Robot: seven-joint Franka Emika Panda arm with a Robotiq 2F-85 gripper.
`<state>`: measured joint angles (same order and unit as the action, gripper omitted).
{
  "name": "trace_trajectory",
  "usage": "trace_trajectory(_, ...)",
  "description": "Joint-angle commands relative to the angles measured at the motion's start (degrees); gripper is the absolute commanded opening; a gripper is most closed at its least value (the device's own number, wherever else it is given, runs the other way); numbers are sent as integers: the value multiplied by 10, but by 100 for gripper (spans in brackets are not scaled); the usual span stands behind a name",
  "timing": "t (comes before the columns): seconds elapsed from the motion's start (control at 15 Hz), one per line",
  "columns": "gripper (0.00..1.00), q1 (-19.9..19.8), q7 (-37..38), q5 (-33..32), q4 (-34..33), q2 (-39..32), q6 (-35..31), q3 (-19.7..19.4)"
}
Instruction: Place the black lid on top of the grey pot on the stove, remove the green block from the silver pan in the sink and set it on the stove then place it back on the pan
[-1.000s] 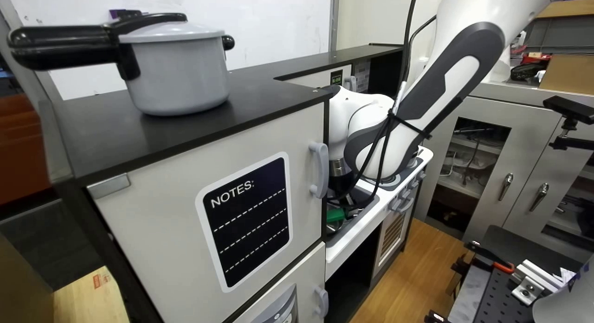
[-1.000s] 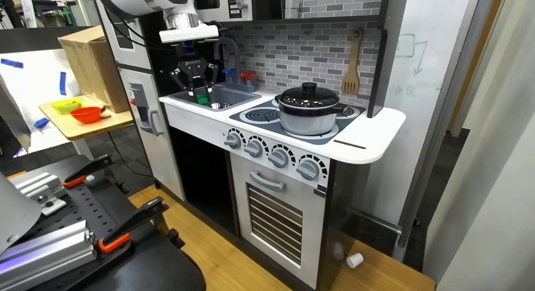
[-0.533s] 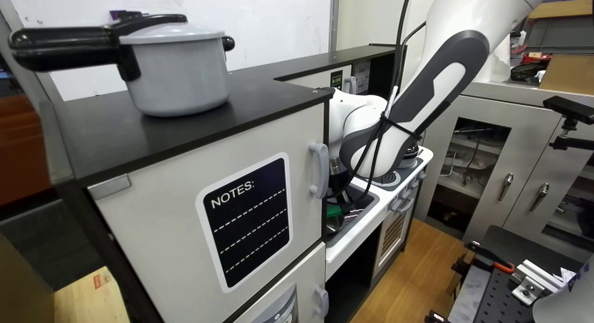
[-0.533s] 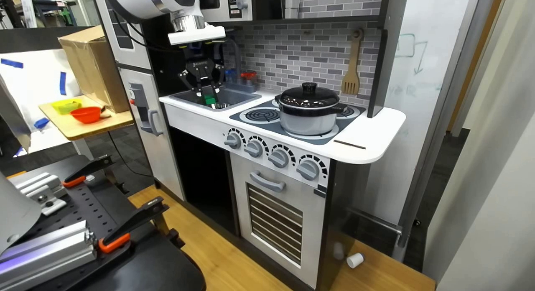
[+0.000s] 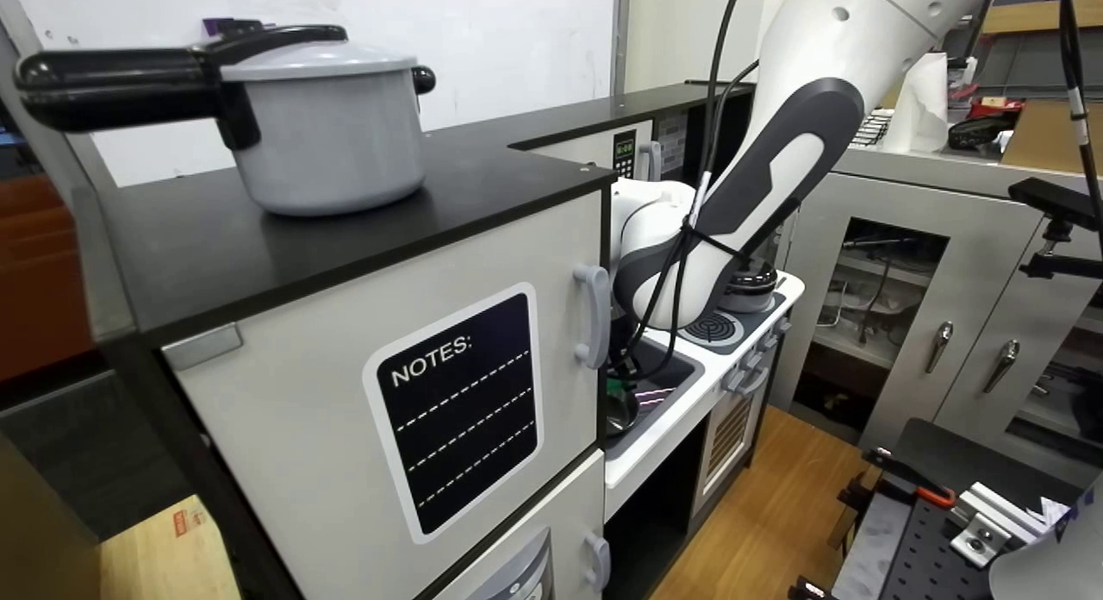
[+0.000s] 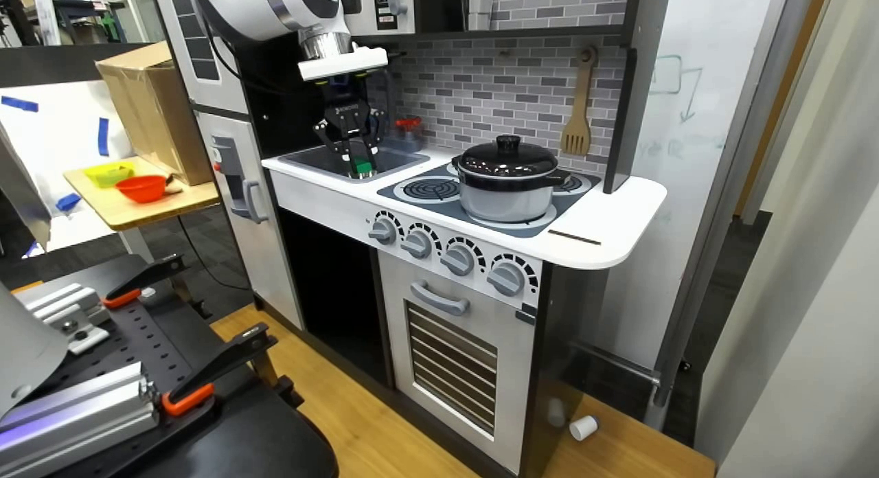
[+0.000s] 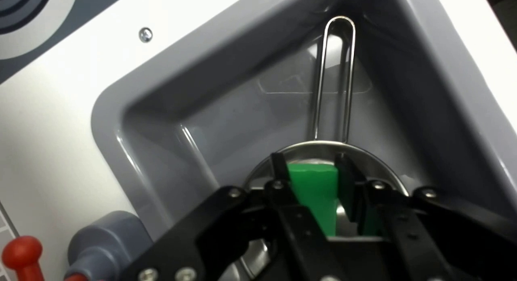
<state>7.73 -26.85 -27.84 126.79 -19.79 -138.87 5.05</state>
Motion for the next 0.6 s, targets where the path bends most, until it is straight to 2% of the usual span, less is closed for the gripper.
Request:
trace_trajectory(0.0, 8, -1, 3, -9, -14, -10, 9, 2)
trace_trajectory(0.53, 8, -5, -2, -1, 8, -1, 16, 5)
